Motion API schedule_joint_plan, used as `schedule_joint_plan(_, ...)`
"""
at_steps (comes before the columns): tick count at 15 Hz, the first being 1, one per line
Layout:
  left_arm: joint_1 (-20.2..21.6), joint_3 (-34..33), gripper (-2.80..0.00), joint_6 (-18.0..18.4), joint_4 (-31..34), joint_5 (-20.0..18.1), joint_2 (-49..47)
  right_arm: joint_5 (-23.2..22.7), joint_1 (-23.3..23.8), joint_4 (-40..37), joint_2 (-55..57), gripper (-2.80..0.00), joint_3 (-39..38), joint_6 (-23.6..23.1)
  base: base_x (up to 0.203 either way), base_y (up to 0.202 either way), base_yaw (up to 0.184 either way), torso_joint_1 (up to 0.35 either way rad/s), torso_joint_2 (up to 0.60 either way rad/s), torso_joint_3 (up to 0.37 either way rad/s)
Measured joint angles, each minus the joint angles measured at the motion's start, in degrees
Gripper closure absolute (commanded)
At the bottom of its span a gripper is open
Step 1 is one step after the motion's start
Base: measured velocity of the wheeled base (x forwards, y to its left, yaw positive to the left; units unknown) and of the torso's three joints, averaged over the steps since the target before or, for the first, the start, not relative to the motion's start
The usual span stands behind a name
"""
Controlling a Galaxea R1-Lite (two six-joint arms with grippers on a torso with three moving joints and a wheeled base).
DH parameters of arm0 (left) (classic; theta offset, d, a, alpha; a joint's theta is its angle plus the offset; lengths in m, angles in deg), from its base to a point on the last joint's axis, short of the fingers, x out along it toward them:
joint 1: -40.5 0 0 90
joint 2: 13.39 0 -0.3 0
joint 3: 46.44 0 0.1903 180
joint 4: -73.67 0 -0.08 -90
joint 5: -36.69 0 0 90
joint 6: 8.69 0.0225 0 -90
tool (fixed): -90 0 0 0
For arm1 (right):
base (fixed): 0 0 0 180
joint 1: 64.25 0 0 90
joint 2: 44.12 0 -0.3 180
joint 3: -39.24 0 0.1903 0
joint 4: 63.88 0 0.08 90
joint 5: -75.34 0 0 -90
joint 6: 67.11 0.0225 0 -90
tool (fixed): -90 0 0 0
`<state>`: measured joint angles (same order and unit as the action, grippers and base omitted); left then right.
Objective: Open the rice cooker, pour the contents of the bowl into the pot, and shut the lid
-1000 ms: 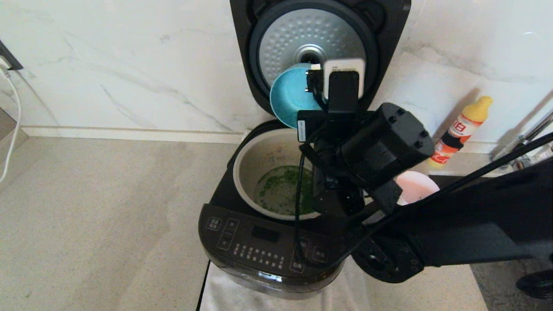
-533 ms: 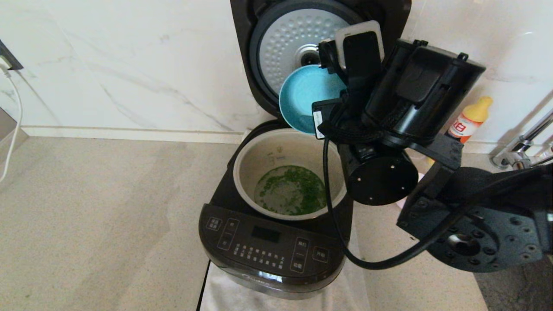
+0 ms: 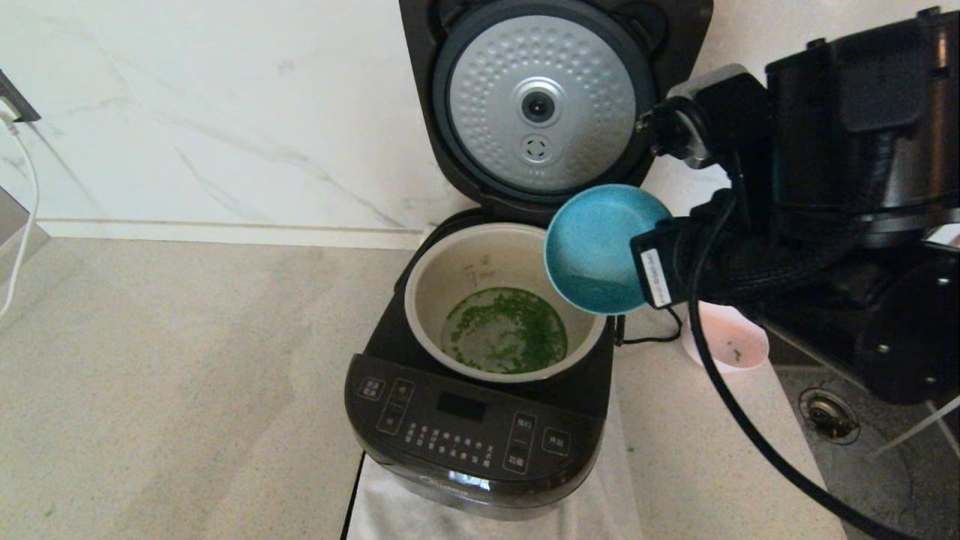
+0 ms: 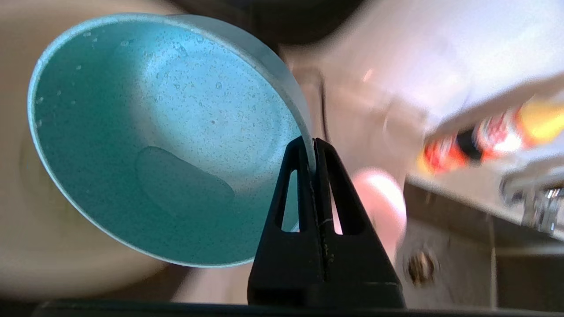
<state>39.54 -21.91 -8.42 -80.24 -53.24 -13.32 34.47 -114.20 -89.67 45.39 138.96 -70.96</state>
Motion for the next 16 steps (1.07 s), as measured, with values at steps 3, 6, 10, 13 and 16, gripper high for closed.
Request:
schedule_joint_plan(3, 0.0, 0.0, 0.0, 0.0, 0.0, 0.0, 0.0, -5.8, 3.3, -15.4, -5.6, 0.0, 0.4, 7.7, 0.0, 0.0, 0.0, 0.0, 0.0, 0.0)
schedule_joint_plan(6, 0.0, 0.0, 0.0, 0.0, 0.0, 0.0, 0.0, -12.6, 9.6, -25.4, -10.7, 0.0, -0.8, 12.0, 0.0, 0.0, 0.0, 0.0, 0.0, 0.0)
schedule_joint_plan(10, 0.0, 0.0, 0.0, 0.0, 0.0, 0.0, 0.0, -22.3, 17.7, -36.4, -16.1, 0.0, -4.5, 18.3, 0.0, 0.0, 0.0, 0.0, 0.0, 0.0)
schedule_joint_plan(13, 0.0, 0.0, 0.0, 0.0, 0.0, 0.0, 0.0, -25.6, 22.8, -38.4, -20.2, 0.0, -12.4, 22.2, 0.0, 0.0, 0.0, 0.0, 0.0, 0.0)
schedule_joint_plan(16, 0.0, 0.0, 0.0, 0.0, 0.0, 0.0, 0.0, -29.7, 28.0, -38.5, -23.7, 0.0, -22.6, 25.0, 0.0, 0.0, 0.0, 0.0, 0.0, 0.0)
